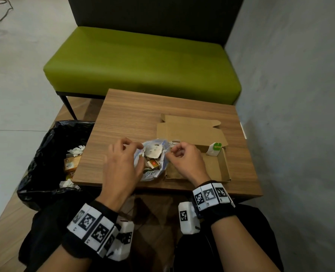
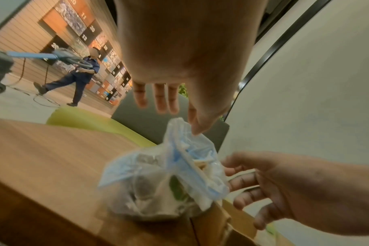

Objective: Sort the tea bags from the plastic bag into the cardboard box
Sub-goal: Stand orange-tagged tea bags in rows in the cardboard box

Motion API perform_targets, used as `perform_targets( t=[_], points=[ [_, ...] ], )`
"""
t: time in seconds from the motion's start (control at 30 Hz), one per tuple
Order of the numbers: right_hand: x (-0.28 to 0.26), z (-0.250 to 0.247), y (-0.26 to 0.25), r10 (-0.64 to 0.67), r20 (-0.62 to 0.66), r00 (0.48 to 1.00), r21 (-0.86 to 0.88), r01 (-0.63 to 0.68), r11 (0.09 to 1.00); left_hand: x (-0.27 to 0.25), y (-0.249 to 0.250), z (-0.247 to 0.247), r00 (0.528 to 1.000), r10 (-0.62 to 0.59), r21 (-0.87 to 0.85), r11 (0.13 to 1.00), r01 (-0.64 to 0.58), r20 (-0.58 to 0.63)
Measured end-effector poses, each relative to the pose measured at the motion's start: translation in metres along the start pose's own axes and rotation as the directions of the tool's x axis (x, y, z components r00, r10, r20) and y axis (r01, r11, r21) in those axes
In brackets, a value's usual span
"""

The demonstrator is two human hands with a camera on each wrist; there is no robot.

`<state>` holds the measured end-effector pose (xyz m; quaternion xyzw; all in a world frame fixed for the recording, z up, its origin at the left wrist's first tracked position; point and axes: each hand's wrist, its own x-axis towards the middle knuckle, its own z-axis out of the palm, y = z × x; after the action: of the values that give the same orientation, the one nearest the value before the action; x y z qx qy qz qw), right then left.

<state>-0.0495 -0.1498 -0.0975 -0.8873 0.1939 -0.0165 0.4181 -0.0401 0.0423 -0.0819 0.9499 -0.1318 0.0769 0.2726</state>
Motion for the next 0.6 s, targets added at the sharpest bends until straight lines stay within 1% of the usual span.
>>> perform_targets(
  t=[0.07,0.13,0.2,0.27,0.33,0.43,0.5,0.57,0.6],
  points=[
    [-0.004,0.003,-0.007,-0.035,0.013,0.999,-0.04,0.035,0.999,0.005,-0.008,-0.002,0.995,-0.016,0.011,1.0,0.015,0.099],
    [-0.006,0.006,-0.013,-0.058,0.013,0.998,-0.048,0.058,0.997,0.007,-0.009,-0.004,0.98,-0.036,0.019,0.999,0.033,0.194],
    [-0.005,0.01,-0.019,-0.068,0.013,0.998,-0.036,0.069,0.997,0.01,-0.011,-0.006,0.968,-0.068,0.037,0.997,0.061,0.241],
    [-0.004,0.014,-0.025,-0.078,0.025,0.997,-0.04,0.079,0.996,0.014,-0.014,-0.008,0.969,-0.09,0.032,0.996,0.085,0.228],
    [-0.004,0.019,-0.03,-0.1,0.036,0.994,-0.082,0.103,0.991,0.019,-0.017,-0.012,0.976,-0.108,0.014,0.994,0.107,0.189],
    [-0.005,0.029,-0.036,-0.189,0.004,0.982,-0.191,0.186,0.964,0.024,-0.024,-0.018,0.979,-0.134,0.013,0.991,0.134,0.155],
    [-0.006,0.037,-0.039,-0.326,-0.033,0.945,-0.267,0.306,0.914,0.024,-0.027,-0.021,0.979,-0.138,0.024,0.99,0.136,0.151],
    [-0.004,0.044,-0.045,-0.45,-0.005,0.893,-0.338,0.422,0.841,0.024,-0.03,-0.023,0.982,-0.123,0.024,0.992,0.121,0.146],
    [-0.002,0.046,-0.049,-0.484,0.016,0.875,-0.359,0.457,0.814,0.024,-0.03,-0.023,0.982,-0.117,0.02,0.993,0.116,0.145]
  ],
)
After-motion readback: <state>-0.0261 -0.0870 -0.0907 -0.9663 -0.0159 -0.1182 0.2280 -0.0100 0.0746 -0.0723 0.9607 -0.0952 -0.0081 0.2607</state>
